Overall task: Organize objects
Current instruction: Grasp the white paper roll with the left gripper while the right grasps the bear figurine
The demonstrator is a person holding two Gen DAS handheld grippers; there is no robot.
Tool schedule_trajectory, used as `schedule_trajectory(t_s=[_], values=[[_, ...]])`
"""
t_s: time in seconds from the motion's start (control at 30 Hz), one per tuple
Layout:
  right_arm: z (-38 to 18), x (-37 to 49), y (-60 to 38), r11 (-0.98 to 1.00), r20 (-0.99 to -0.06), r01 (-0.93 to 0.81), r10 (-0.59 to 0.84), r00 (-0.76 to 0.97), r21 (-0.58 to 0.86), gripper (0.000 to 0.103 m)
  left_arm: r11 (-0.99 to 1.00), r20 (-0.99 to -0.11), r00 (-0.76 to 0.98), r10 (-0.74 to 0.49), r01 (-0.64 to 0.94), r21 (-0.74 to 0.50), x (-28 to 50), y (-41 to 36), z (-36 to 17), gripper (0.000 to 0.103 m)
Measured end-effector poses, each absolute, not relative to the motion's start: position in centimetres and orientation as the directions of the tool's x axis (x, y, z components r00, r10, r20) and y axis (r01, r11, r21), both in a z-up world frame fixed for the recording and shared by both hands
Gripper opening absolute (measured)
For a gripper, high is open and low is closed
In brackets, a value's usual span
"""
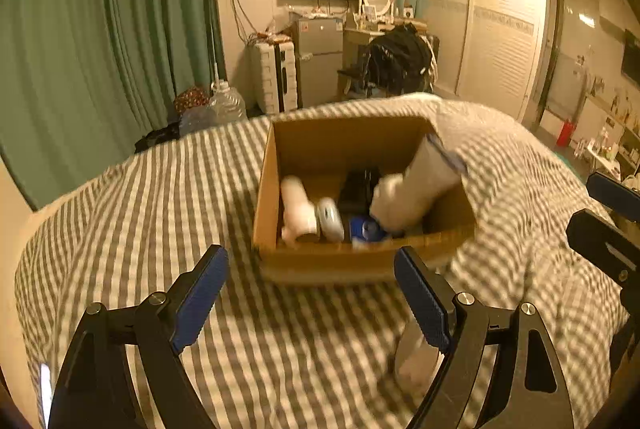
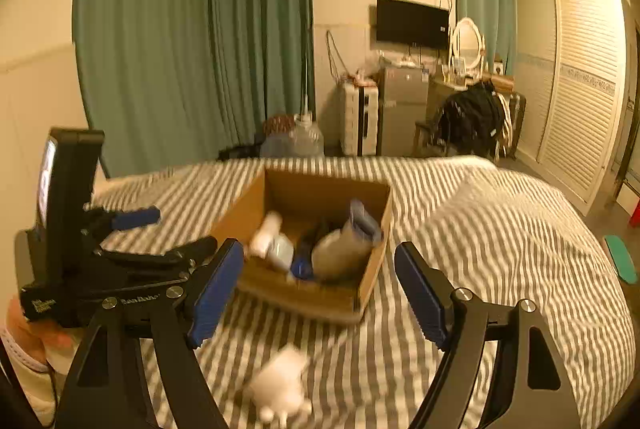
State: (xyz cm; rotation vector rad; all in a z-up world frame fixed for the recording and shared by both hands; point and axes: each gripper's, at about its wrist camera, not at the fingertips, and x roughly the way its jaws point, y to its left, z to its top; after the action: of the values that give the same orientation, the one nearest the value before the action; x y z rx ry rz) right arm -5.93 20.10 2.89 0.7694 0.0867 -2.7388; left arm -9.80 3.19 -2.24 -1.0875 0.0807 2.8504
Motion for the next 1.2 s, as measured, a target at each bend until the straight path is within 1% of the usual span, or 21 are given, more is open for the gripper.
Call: schedule_trajectory(t_s=[0.27,0.4,0.57,0.67,0.73,0.83,0.9,0.93,0.97,1.0,1.03,1.07,1.2], values=[[-1.7,-3.3,20.6,-0.966,-0.587,0.260,-0.210,-0.782,-0.001,0.078,-0.988,-0.720,-0.680,0.137,-0.147,-0.048,-6.7,4.1,-6.1,0.088],[-4.3,-4.2,20.9,-0.978,-0.639,0.209,-0.148,-0.755,-0.020,0.078,-0.977,-0.762,-0.628,0.160,-0.211,-0.031,-6.2,6.5,-8.6,0.088],[-6.5,-5.2,22.3,-0.985,-0.672,0.170,-0.135,-0.728,0.014,0.078,-0.958,-0.787,-0.589,0.184,-0.285,-0.011,-5.8,8.8,-10.3,0.088],[-7.0,-5.6,23.0,-0.988,-0.678,0.148,-0.137,-0.722,0.041,0.078,-0.955,-0.796,-0.579,0.177,-0.297,0.004,-6.0,9.7,-11.2,0.088],[-7.3,-5.8,23.4,-0.989,-0.681,0.137,-0.138,-0.719,0.056,0.078,-0.955,-0.793,-0.581,0.185,-0.297,-0.006,-6.3,10.1,-11.4,0.088],[-7.8,-6.0,23.8,-0.989,-0.690,0.126,-0.142,-0.710,0.073,0.078,-0.949,-0.789,-0.569,0.231,-0.312,-0.053,-6.9,10.5,-11.7,0.086],[-7.9,-6.0,24.0,-0.990,-0.690,0.118,-0.141,-0.710,0.081,0.078,-0.941,-0.785,-0.562,0.259,-0.330,-0.073,-7.1,10.8,-11.9,0.074],[-7.8,-6.0,24.0,-0.990,-0.690,0.115,-0.140,-0.710,0.082,0.078,-0.935,-0.785,-0.553,0.280,-0.343,-0.091,-7.2,10.9,-11.9,0.071],[-7.8,-6.0,24.1,-0.990,-0.690,0.112,-0.137,-0.711,0.082,0.078,-0.929,-0.784,-0.544,0.299,-0.353,-0.109,-7.2,11.0,-11.9,0.063],[-7.8,-6.0,24.0,-0.991,-0.690,0.110,-0.135,-0.711,0.081,0.078,-0.923,-0.784,-0.534,0.316,-0.364,-0.124,-7.1,11.1,-11.9,0.054],[-7.8,-6.0,23.9,-0.991,-0.691,0.109,-0.134,-0.711,0.079,0.078,-0.915,-0.783,-0.526,0.332,-0.380,-0.132,-7.0,11.3,-12.0,0.048],[-7.8,-6.0,23.9,-0.991,-0.691,0.108,-0.131,-0.710,0.078,0.078,-0.909,-0.780,-0.524,0.341,-0.397,-0.131,-6.8,11.4,-11.9,0.033],[-7.8,-5.9,23.8,-0.992,-0.690,0.100,-0.126,-0.713,0.077,0.078,-0.903,-0.779,-0.536,0.327,-0.421,-0.089,-6.0,11.8,-11.6,0.027]])
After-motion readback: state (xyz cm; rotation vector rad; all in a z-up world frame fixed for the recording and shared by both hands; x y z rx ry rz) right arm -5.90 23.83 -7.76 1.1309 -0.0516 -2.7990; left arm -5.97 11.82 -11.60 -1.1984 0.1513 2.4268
